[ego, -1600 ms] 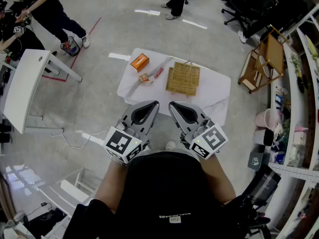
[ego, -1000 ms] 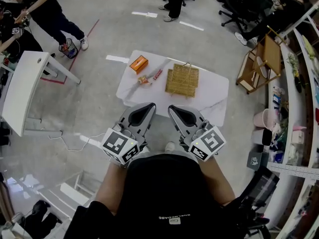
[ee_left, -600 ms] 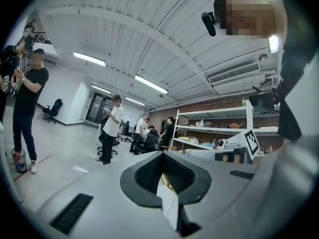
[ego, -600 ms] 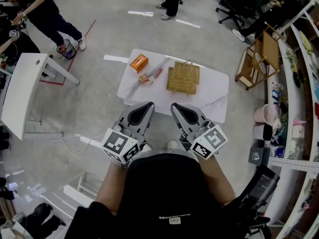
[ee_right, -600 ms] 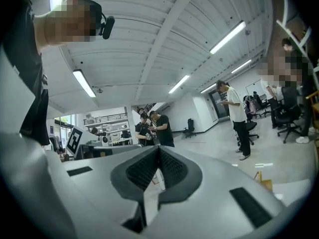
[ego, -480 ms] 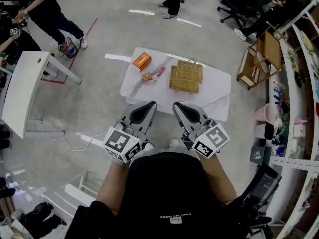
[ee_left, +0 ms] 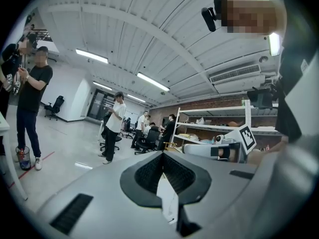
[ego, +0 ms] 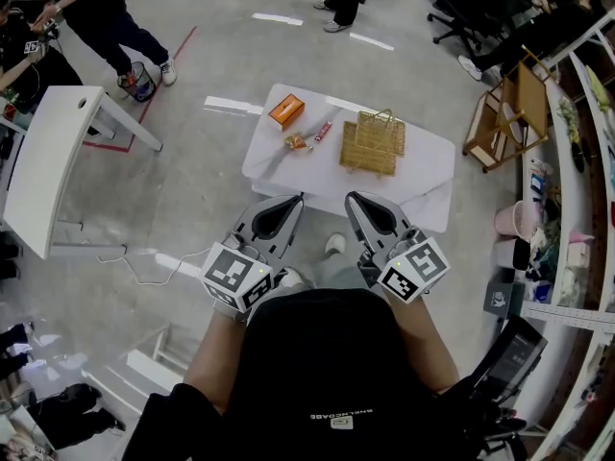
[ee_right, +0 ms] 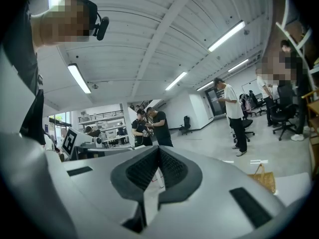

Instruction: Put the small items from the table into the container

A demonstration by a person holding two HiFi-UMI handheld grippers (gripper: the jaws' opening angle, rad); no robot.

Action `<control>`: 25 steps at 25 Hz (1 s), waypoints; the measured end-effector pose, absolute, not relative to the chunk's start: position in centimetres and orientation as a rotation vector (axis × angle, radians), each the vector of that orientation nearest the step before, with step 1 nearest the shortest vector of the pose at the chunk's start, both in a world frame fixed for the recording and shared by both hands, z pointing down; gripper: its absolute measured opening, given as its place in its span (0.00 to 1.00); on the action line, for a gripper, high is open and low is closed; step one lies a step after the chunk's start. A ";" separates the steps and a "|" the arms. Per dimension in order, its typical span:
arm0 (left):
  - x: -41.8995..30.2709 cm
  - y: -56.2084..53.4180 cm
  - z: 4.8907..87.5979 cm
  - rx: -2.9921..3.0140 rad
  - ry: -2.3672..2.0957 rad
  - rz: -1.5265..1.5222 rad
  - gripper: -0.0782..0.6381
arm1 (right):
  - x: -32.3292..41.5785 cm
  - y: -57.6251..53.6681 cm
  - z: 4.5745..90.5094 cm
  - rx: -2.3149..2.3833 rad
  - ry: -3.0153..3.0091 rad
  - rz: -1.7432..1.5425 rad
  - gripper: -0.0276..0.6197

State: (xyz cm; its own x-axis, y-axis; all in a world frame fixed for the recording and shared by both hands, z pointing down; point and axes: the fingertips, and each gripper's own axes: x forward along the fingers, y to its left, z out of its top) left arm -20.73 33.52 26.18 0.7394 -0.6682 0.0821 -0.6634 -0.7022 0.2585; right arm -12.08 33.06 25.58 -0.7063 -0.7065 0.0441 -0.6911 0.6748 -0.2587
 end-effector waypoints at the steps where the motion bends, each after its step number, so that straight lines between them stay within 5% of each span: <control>1: -20.9 33.4 26.3 2.670 -1.046 -0.023 0.12 | -12.1 32.8 25.6 -1.181 2.815 -0.399 0.06; 25: -20.4 23.3 28.1 2.611 -1.069 0.012 0.12 | -12.5 21.7 27.4 -1.123 2.828 -0.491 0.06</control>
